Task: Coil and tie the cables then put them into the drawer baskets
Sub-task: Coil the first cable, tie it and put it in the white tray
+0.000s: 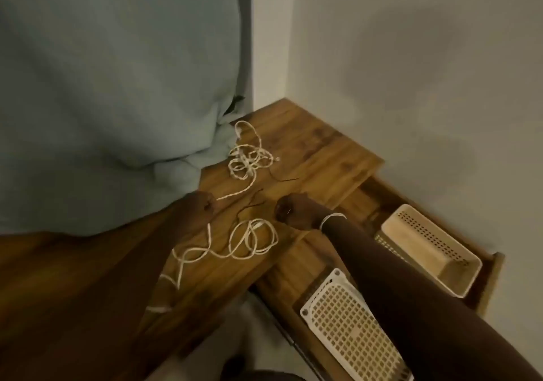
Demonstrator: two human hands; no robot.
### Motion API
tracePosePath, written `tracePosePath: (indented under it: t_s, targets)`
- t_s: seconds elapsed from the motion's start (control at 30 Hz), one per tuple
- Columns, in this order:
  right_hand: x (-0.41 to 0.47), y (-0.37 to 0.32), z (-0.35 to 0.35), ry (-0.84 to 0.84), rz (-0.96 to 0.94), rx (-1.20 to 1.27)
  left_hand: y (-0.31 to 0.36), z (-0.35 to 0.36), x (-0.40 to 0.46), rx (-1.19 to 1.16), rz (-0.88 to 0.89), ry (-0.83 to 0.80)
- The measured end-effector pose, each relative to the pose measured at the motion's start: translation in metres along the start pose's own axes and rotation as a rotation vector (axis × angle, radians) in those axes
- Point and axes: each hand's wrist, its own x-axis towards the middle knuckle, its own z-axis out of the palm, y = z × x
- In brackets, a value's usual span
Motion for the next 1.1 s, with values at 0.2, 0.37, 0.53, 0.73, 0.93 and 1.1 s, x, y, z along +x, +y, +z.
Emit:
tracePosePath:
  t_s: [0.2,0.37,0.53,0.73,0.93,1.1]
  targets:
    - [0.025,-0.015,0.054,-0.043,0.005,0.093,-0.032,0.027,-0.047,-0.142,-0.062,-0.051]
    - [0.041,-0.023,0.067,-0.014,-0.047,0.000,-0.042,0.033,-0.061,-0.226,-0.043,-0.111]
    - [0.075,-0.032,0.068,-0.107,-0.031,-0.224,-0.080,0.010,-0.062,-0.396,-0.140,0.197]
    - [0.102,-0.060,0.062,-0.154,0.075,-0.127,-0.102,-0.009,-0.045,-0.497,-0.162,0.104]
    - [0.087,-0.013,0.066,0.053,0.517,-0.078,-0.064,-0.005,-0.020,-0.465,0.062,0.032]
    - [0.076,0.005,0.104,0.075,0.767,0.038,-0.045,0.008,-0.016,-0.467,0.046,-0.004]
